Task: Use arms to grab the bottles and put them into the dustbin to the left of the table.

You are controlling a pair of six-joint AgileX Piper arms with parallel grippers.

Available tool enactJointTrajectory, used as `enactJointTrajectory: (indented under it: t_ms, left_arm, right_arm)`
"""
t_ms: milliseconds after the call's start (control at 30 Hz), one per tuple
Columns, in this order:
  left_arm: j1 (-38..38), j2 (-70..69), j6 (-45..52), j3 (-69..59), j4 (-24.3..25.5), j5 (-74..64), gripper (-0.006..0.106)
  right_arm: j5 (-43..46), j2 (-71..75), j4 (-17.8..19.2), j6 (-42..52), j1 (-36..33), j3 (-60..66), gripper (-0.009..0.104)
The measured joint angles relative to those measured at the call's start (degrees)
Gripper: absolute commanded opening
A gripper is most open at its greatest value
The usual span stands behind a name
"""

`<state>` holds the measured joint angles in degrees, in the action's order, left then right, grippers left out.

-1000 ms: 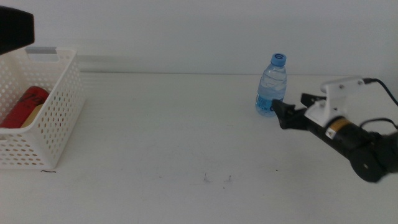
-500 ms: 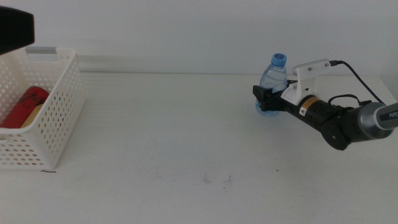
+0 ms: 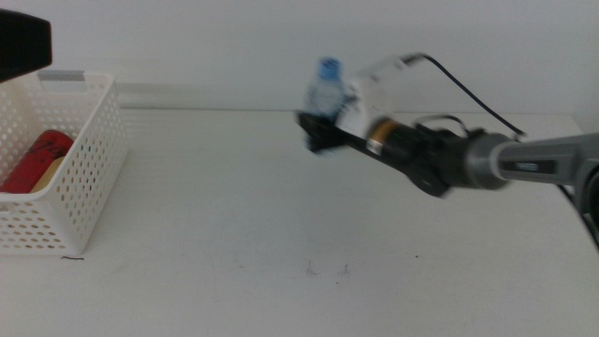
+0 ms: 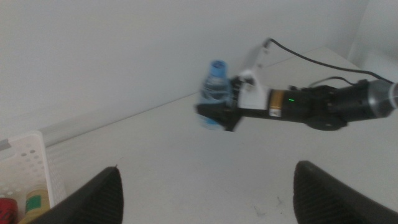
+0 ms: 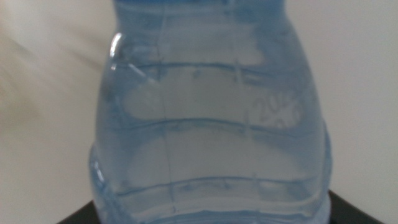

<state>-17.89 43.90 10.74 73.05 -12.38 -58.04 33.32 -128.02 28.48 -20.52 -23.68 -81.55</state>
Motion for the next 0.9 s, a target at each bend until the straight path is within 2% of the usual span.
enactJointTrajectory:
  t_ms: [100,167,267,333,400,633,900]
  left_arm:
    - [0.0,0.0,0.0,0.0,0.0,0.0,0.094]
    - [0.0,-0.1,0.0,0.0,0.0,0.0,0.094]
    - [0.0,-0.1,0.0,0.0,0.1,0.0,0.094]
    - [0.0,-0.1,0.0,0.0,0.5,0.0,0.094]
    - [0.0,-0.1,0.0,0.0,0.9,0.0,0.094]
    - [0.0,-0.1,0.0,0.0,1.3,0.0,0.094]
    - [0.0,-0.1,0.0,0.0,1.4,0.0,0.094]
  right_arm:
    - [-1.3,-2.2,-0.1,-0.7,-4.1,-8.8,0.006]
    - [-1.6,-3.6,-5.5,2.8,-6.4,-12.1,0.006]
    - [-3.2,-5.1,-17.9,13.2,-9.2,-13.0,0.006]
    - [-5.5,-5.7,-22.1,16.2,-9.7,-13.0,0.006]
    - [-8.1,-6.1,-24.3,17.5,-10.2,-13.0,0.005]
    - [-11.2,-6.2,-22.7,18.1,-13.8,-13.0,0.000]
    - [-5.1,-9.9,-22.7,18.2,-15.8,-13.3,0.000]
